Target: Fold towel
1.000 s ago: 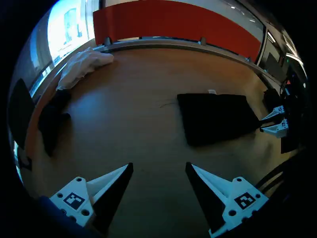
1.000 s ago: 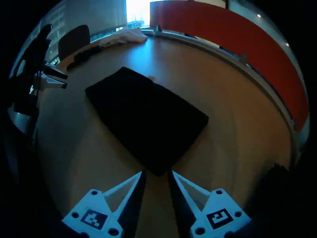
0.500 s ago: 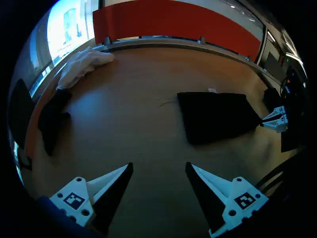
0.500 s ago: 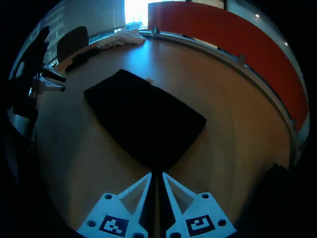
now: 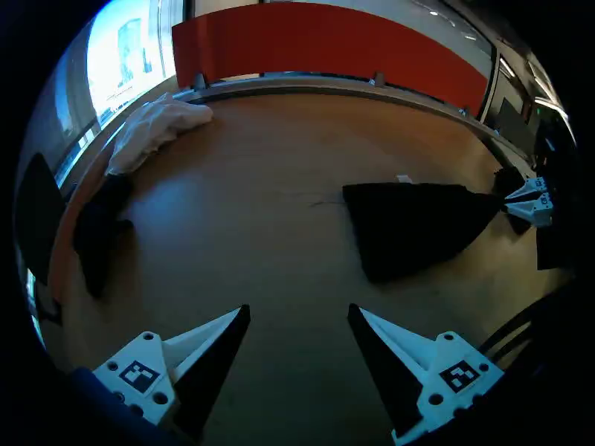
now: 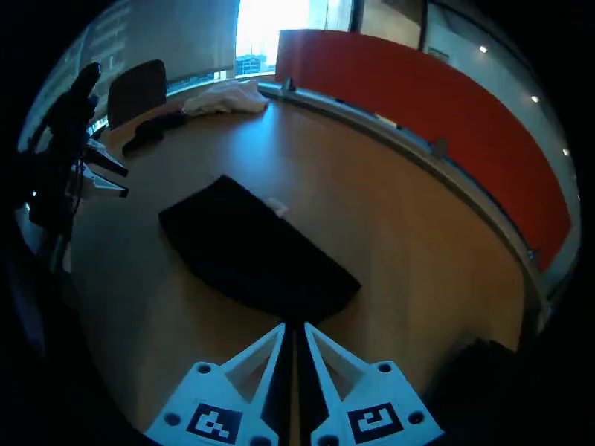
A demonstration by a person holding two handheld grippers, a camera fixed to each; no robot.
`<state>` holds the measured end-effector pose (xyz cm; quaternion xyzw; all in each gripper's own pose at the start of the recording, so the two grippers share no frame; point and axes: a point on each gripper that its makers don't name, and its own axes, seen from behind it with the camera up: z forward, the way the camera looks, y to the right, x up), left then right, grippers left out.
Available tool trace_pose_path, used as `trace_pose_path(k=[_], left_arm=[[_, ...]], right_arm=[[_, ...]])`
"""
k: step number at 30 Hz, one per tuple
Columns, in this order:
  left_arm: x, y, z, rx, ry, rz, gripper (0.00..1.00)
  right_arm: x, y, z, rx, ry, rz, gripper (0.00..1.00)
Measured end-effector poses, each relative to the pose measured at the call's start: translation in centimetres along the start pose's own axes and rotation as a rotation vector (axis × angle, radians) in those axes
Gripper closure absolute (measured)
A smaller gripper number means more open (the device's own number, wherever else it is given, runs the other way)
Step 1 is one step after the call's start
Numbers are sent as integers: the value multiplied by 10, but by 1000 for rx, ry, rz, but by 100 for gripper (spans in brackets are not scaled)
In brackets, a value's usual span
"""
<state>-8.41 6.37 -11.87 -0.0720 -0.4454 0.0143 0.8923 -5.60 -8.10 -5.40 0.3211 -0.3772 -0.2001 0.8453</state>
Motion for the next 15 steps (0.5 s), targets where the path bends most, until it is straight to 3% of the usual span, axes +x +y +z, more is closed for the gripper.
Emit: trace_pose_path(k=[7, 15], left_arm=[[1, 4, 0, -7, 3, -1, 2], [2, 9, -3, -13, 5, 8, 2]], right_arm=[[34, 10, -26, -30, 52, -63, 93], [54, 15, -47, -49, 76, -117, 92]])
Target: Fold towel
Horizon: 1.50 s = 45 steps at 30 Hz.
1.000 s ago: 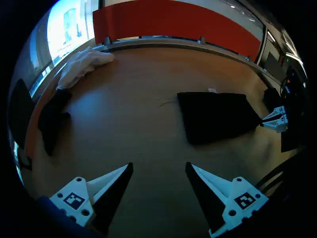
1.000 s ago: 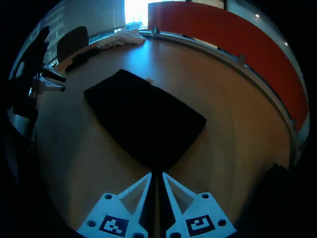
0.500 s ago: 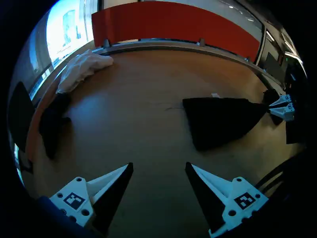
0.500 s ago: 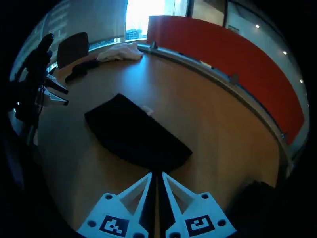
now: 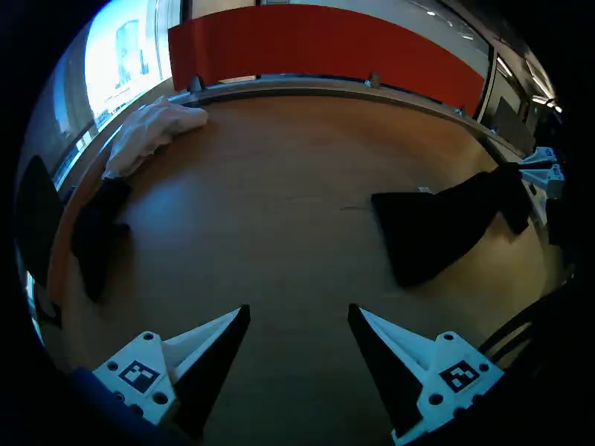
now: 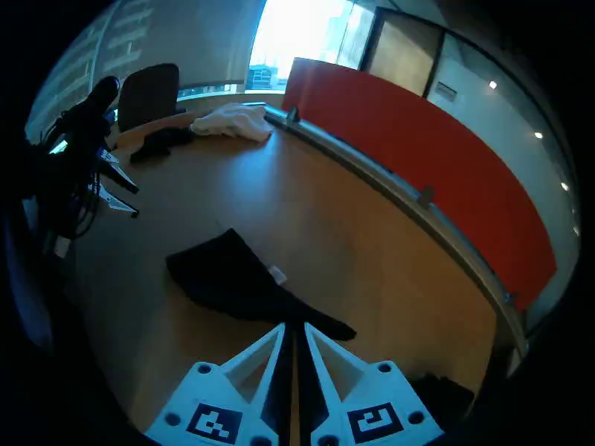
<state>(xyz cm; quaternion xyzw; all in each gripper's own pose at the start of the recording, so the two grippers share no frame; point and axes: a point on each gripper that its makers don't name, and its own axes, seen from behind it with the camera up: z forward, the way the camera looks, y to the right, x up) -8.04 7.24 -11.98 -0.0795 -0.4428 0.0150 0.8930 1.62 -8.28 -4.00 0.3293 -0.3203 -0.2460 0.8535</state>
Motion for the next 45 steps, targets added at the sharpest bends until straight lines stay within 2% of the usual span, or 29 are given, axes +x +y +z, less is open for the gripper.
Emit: trace_pose_path(k=[6, 15, 27, 38, 45], left_arm=[[-1, 2, 0, -4, -2, -2, 2], [1, 4, -1, -11, 4, 3, 2], [11, 3, -9, -19, 32, 5, 2], [12, -14, -20, -3, 45, -19, 2], [4, -28, -24, 11, 40, -37, 2]], right_arm=[[-1, 1, -2, -1, -7, -14, 92], [5, -14, 10, 36, -8, -37, 92], [35, -57, 46, 127, 19, -75, 91], [56, -110, 82, 234, 26, -108, 90], [51, -139, 99, 293, -3, -117, 90]])
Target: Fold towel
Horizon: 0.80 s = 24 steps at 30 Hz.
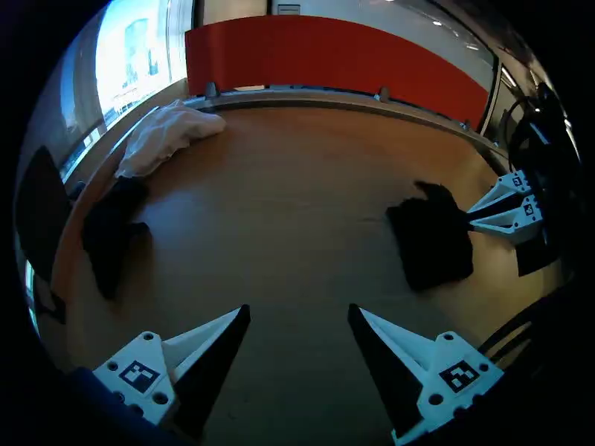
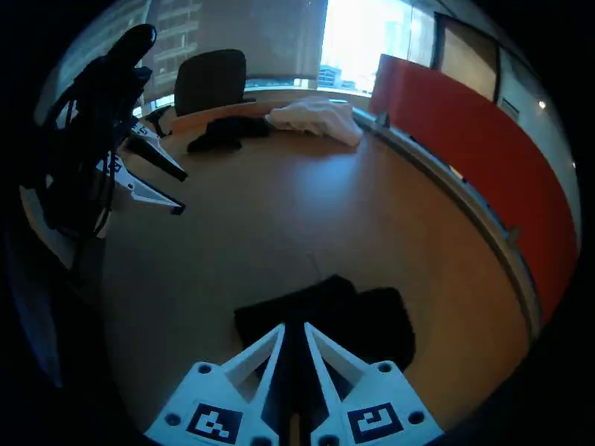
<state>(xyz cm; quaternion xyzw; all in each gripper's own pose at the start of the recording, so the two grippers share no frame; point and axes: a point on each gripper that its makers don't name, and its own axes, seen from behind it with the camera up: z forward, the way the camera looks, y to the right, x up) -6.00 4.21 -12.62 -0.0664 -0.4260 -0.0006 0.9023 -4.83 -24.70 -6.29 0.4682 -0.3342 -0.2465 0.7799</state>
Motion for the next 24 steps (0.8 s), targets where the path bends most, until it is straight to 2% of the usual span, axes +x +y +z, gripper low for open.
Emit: trace_pose_path(k=[6, 11, 12, 16, 19, 24], left_arm=[[-1, -5, 0, 2, -1, -9, 2], [1, -4, 0, -1, 2, -4, 2], [1, -4, 0, -2, 2, -3, 2], [2, -2, 1, -3, 3, -1, 2], [3, -1, 1, -5, 4, 1, 2], [3, 0, 1, -4, 4, 5, 2]], right_arm=[[-2, -2, 3, 10, -8, 10, 90], [-4, -2, 2, 9, -12, 14, 89], [-4, -2, 2, 8, -14, 14, 86], [-10, -1, 1, 0, -25, 16, 33], [-13, -1, 1, -9, -27, 16, 29], [-16, 0, -1, -14, -23, 30, 27]])
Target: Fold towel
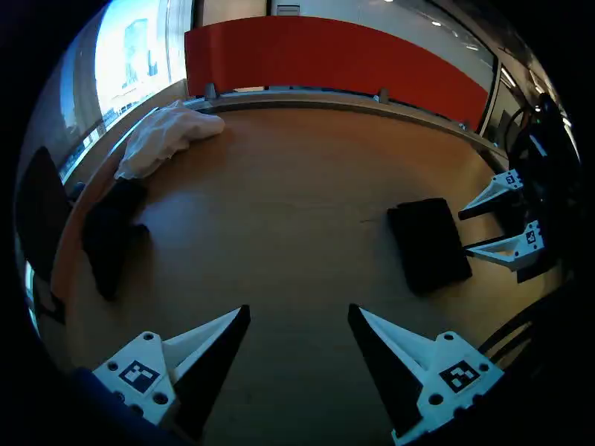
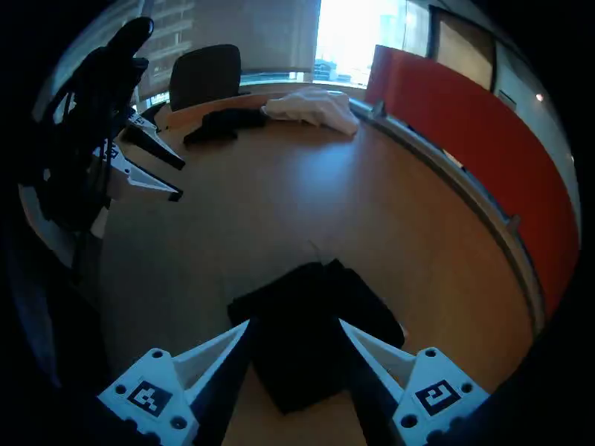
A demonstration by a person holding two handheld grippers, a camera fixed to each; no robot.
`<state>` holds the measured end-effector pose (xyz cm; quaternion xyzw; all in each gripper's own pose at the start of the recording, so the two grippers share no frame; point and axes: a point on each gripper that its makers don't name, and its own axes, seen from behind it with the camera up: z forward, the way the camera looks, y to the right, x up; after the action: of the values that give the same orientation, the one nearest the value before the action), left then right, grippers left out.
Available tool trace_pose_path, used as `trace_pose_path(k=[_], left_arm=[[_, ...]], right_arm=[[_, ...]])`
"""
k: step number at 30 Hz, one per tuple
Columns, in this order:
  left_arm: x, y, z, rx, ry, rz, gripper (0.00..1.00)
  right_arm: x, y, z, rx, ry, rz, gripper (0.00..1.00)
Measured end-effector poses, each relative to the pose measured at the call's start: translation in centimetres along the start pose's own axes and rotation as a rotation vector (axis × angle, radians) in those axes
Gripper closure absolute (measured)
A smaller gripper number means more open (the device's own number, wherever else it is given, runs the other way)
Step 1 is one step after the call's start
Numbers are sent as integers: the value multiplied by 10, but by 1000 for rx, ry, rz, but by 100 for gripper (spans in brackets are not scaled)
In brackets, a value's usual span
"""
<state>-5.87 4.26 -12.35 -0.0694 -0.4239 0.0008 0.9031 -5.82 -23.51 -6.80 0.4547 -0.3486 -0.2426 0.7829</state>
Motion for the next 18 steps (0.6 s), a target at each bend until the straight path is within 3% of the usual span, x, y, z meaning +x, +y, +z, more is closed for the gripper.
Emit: trace_pose_path(k=[9, 18], left_arm=[[0, 2, -2, 1, 3, -3, 2], [0, 3, -4, 2, 4, 3, 2]], right_arm=[[-15, 5, -8, -24, -14, 22, 27], [-58, 1, -14, -36, -70, 64, 27]])
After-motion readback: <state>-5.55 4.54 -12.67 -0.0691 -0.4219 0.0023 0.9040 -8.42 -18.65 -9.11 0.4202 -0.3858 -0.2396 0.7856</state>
